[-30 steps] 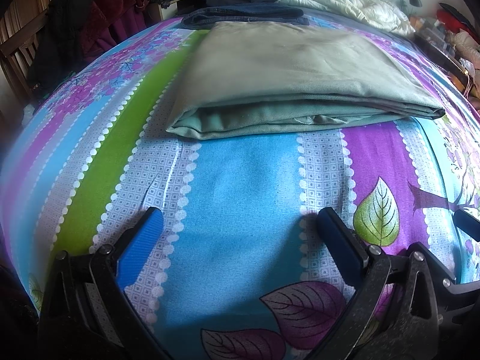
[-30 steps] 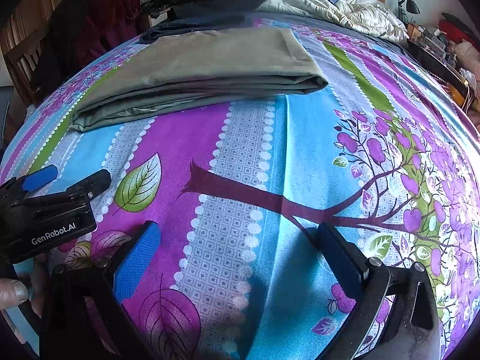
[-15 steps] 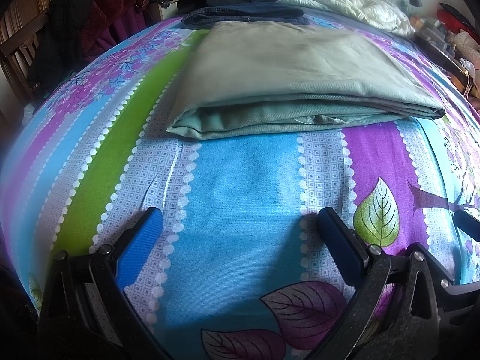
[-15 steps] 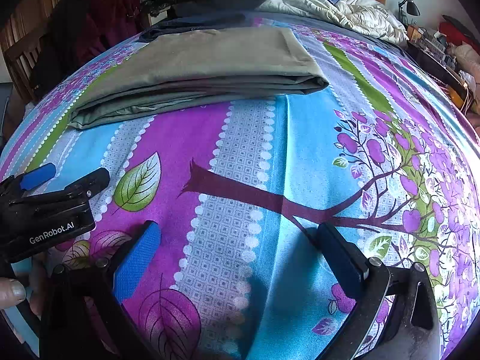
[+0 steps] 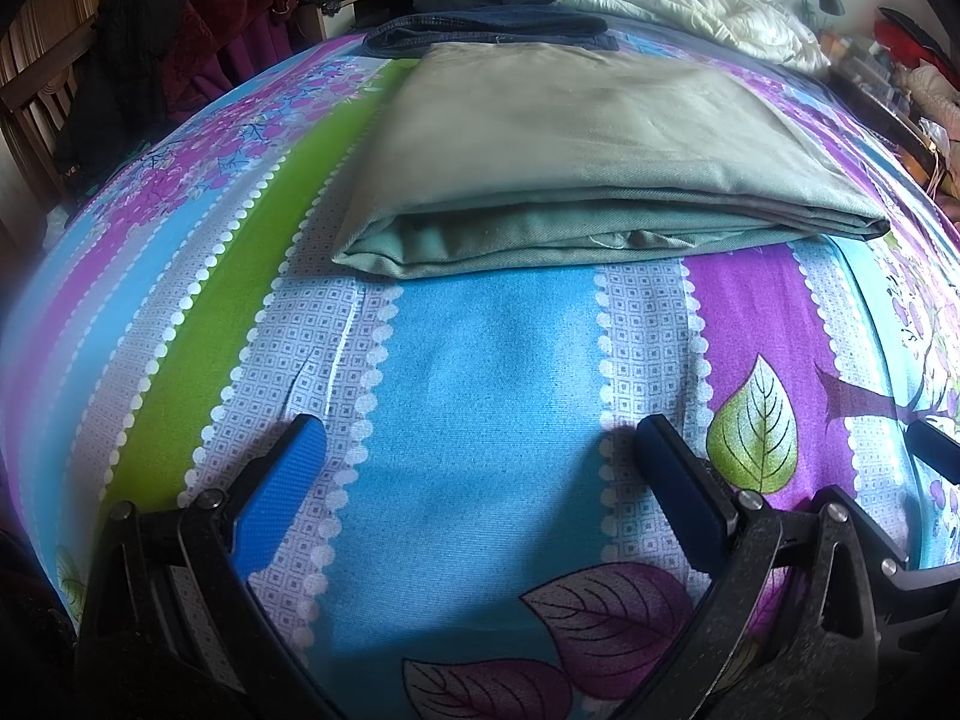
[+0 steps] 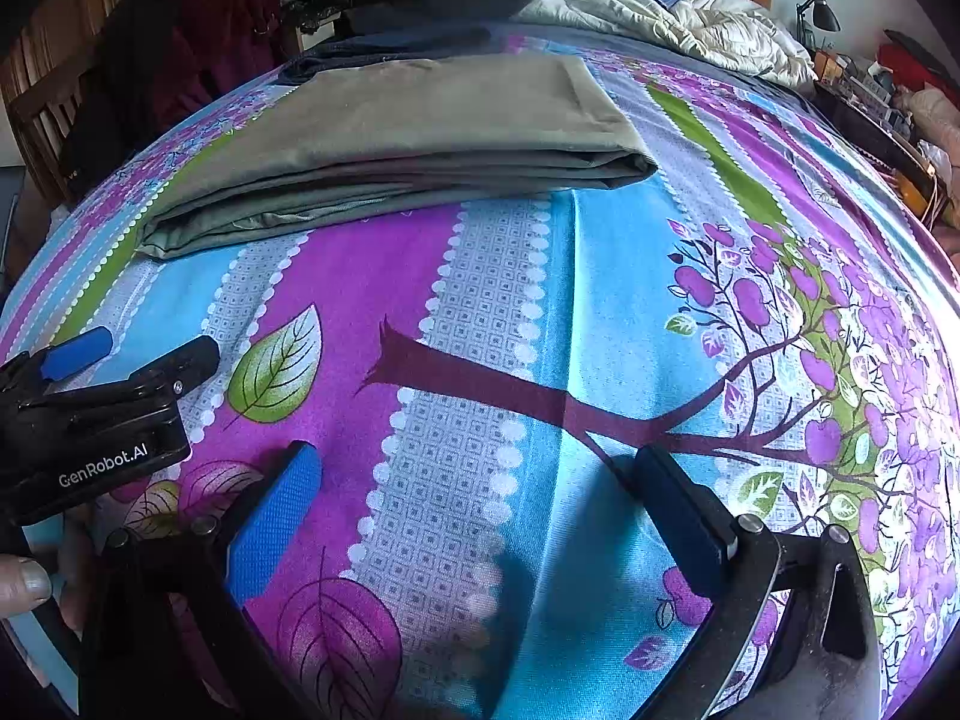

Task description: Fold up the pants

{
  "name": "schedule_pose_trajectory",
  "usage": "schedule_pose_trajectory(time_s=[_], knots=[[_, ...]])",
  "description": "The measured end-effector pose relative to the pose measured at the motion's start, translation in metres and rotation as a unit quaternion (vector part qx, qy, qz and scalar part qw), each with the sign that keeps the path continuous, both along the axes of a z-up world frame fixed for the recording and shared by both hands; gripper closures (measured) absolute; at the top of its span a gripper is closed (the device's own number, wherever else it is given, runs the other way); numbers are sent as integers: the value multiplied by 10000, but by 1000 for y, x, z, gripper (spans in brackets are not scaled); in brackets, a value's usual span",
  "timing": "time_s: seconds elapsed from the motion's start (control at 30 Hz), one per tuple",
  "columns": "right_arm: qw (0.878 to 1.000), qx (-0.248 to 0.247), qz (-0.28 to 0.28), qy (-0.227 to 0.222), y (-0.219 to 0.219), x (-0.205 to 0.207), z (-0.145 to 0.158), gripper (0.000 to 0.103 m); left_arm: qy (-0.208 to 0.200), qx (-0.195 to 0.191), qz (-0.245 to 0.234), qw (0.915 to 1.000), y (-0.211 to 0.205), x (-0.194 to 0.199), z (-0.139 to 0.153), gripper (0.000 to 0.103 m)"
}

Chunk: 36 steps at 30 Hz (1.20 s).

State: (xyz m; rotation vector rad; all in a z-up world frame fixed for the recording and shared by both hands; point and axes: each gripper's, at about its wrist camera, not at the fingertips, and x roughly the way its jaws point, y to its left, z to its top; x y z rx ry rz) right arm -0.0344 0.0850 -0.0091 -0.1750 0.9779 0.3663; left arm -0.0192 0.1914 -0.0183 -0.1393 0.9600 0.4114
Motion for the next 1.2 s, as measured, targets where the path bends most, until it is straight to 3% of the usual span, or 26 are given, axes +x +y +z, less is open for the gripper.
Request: schedule_pose_trajectory(time_s=[1.03, 1.2], knots=[[10000, 6, 4, 6, 0, 0, 0, 0, 9, -5, 2, 10000, -1, 0, 0, 0], [10000, -4, 11, 29, -1, 0, 0, 0, -8, -198, -4, 9998, 3, 0, -2, 0]])
